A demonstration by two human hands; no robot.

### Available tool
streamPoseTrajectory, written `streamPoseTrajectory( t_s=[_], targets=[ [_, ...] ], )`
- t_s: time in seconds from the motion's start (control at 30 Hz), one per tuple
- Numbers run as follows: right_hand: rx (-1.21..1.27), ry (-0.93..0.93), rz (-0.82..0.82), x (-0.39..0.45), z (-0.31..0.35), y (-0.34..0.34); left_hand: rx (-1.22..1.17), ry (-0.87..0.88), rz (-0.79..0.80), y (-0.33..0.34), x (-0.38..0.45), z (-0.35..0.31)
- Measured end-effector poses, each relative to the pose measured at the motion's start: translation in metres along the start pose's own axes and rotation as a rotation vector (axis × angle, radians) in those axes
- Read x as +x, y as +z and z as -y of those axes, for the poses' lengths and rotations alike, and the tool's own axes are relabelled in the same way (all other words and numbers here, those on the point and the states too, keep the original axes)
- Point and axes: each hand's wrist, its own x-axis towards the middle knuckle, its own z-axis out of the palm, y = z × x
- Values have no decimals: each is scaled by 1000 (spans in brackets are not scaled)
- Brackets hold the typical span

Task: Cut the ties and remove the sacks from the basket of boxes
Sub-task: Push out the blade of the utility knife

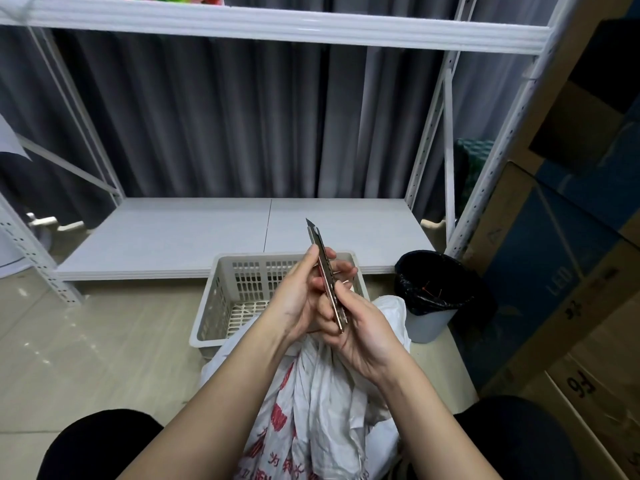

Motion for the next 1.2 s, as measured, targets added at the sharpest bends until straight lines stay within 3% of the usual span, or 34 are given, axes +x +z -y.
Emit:
streamPoseTrajectory(
  t_s=[0.43, 0.73, 0.93, 1.03, 1.2],
  targets=[
    [52, 33, -63, -2, -3, 10, 92, 36, 134, -9, -2, -8],
    [180, 82, -13, -8, -2, 7, 140, -24, 169, -2, -8, -9],
    [108, -7, -161, -5, -15, 12, 264, -45, 190, 0, -10, -6],
    [91, -42, -187, -1, -17, 11, 165, -44, 178, 0, -10, -6],
    [57, -35, -188, -1, -20, 8, 203, -40, 239, -4, -12, -7]
  ],
)
